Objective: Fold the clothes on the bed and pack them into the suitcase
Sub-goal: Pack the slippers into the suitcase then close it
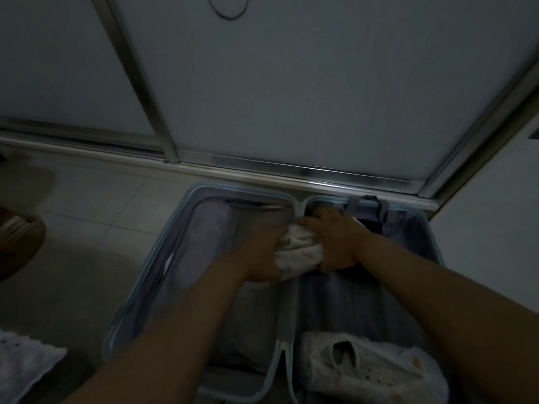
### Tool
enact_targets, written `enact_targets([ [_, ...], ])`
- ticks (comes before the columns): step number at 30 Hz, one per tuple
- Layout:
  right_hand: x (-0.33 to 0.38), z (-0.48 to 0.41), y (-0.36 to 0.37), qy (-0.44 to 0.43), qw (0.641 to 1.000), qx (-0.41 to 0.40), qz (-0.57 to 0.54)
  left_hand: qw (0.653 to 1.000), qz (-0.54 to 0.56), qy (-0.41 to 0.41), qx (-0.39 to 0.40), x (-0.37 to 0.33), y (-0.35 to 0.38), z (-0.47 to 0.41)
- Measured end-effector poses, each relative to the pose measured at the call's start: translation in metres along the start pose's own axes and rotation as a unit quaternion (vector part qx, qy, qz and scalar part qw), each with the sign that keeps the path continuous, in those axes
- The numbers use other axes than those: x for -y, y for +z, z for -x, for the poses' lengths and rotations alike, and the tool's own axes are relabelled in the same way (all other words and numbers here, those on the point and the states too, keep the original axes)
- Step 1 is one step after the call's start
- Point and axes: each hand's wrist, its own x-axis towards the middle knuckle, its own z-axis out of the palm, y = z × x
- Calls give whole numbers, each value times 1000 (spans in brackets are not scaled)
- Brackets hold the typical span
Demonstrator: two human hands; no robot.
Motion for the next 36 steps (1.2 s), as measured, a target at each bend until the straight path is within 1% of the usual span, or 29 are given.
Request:
enact_targets([
  [2,-22,28,15,57,997,34,-44,999,-36,13,38,-22,17,-12],
  [4,-41,54,34,108,989,55,-84,998,-41,19,53,-37,34,-22],
  [7,-62,86,69,141,979,68,-131,995,-63,33,65,-52,63,-34],
  [9,-70,102,88,159,968,74,-179,995,-75,50,47,-58,85,-41],
  [11,-77,118,102,176,959,82,-205,993,-77,58,68,-67,101,-43],
  [14,-76,139,118,179,953,127,-207,979,-119,47,161,-73,124,-36],
  [15,-74,142,121,179,952,144,-203,977,-107,41,178,-71,132,-33],
  [17,-70,138,133,172,954,149,-197,981,-71,23,179,-63,142,-28],
  [21,-61,123,144,166,955,130,-207,984,-63,2,168,-47,140,-30],
  [23,-53,123,144,160,952,153,-213,982,-53,-13,180,-45,137,-28],
  [25,-47,128,141,145,946,189,-219,975,-57,-33,210,-46,135,-24],
  [27,-40,132,131,148,937,214,-232,972,-48,-39,225,-46,136,-18],
  [30,-30,127,120,177,928,230,-234,975,-45,-25,216,-52,131,-9],
  [32,-19,117,115,173,929,252,-209,982,-50,-1,184,-58,122,-7],
  [33,-13,114,111,173,933,241,-202,985,-51,14,165,-60,119,-7],
  [35,-7,107,104,172,944,180,-217,989,-57,38,134,-63,113,-7],
  [36,-6,104,100,163,943,173,-232,990,-54,40,125,-63,112,-7],
])
